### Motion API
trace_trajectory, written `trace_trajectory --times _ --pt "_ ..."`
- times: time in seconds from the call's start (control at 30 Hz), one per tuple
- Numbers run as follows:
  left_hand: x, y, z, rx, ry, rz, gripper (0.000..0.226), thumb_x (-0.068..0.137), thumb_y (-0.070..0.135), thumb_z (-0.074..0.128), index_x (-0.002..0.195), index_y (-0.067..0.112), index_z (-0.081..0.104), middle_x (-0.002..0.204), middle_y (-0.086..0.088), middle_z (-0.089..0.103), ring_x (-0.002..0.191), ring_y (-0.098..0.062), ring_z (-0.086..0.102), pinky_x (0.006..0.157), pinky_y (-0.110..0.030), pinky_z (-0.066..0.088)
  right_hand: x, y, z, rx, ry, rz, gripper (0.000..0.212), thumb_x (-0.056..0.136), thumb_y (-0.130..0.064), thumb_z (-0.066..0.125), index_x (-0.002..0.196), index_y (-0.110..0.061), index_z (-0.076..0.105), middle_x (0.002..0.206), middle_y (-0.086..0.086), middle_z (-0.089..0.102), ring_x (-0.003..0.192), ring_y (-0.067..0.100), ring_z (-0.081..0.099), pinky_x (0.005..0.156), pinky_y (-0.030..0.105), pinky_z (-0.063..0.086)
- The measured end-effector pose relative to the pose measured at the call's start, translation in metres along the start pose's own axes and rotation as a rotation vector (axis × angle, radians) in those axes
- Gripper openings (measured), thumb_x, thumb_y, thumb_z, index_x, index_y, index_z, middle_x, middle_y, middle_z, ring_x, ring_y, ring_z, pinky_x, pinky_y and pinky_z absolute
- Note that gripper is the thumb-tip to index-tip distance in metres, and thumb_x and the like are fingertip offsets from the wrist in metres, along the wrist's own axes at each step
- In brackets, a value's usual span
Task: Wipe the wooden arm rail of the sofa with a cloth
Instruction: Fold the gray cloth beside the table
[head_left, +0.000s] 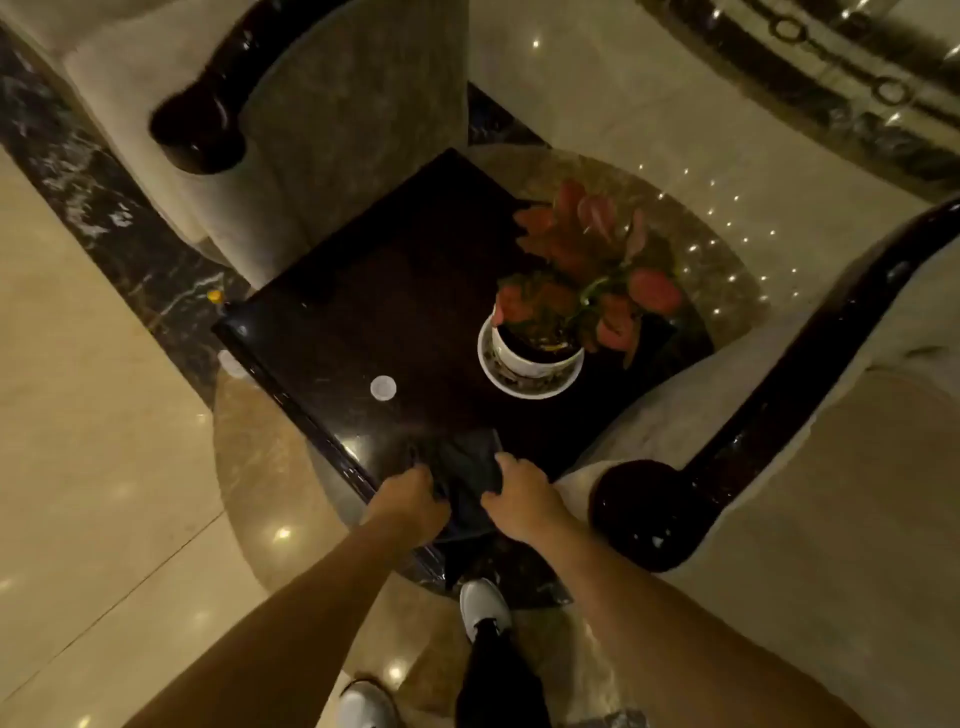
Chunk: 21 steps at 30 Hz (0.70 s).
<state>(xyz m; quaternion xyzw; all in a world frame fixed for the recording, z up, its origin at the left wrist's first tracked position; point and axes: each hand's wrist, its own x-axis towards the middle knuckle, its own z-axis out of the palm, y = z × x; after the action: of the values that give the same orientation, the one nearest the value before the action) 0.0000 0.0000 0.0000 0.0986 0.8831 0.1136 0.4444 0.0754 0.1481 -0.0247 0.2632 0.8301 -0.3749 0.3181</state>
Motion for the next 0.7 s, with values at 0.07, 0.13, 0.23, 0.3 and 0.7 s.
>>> trace_trajectory --times 0.07,0.13,0.23,0.3,0.7 --pt "0.035 -0.005 0.024 -0.105 0.09 -0.059 0.042 0.082 0.028 0.058 0.119 0.009 0.051 0.116 -0.02 0.061 0.1 -0.04 0.061 0.086 -0.05 0.054 0.03 0.011 0.023 0.071 0.123 0.061 0.075 0.093 -0.028 0.06 0.155 -0.016 0.019 0.155 0.014 0.031 0.138 0.037 0.036 0.106 0.044 0.04" --pt "0.061 -0.008 0.041 -0.187 0.173 -0.13 0.059 0.083 0.03 0.063 0.133 0.008 0.039 0.13 -0.021 0.051 0.114 -0.044 0.054 0.096 -0.054 0.048 0.05 0.015 0.04 0.08 0.221 0.114 0.082 0.093 -0.031 0.062 0.157 -0.018 0.012 0.156 0.012 0.023 0.139 0.038 0.031 0.106 0.045 0.04" --pt "0.093 -0.013 0.065 -0.269 0.289 -0.23 0.076 0.081 0.035 0.071 0.138 0.004 0.032 0.137 -0.024 0.043 0.124 -0.045 0.046 0.103 -0.053 0.043 0.077 0.024 0.064 0.193 0.332 0.151 0.079 0.091 -0.026 0.067 0.153 -0.015 0.02 0.149 0.013 0.034 0.131 0.035 0.045 0.103 0.043 0.048" --pt "0.107 -0.016 0.073 -0.432 0.297 -0.306 0.069 0.078 0.033 0.076 0.129 0.001 0.042 0.127 -0.024 0.054 0.114 -0.042 0.055 0.095 -0.049 0.05 0.084 0.022 0.072 0.436 0.311 0.171 0.061 0.089 -0.018 0.069 0.141 -0.013 0.038 0.137 0.014 0.054 0.121 0.032 0.058 0.098 0.041 0.053" --pt "-0.04 0.012 0.011 -1.103 -0.189 0.208 0.03 0.078 0.021 0.074 0.107 0.016 0.069 0.105 -0.01 0.074 0.098 -0.026 0.071 0.083 -0.04 0.058 -0.112 0.03 0.02 0.775 0.471 -0.119 0.045 0.083 -0.034 0.068 0.125 -0.03 0.054 0.124 -0.007 0.066 0.117 0.009 0.061 0.099 0.034 0.051"
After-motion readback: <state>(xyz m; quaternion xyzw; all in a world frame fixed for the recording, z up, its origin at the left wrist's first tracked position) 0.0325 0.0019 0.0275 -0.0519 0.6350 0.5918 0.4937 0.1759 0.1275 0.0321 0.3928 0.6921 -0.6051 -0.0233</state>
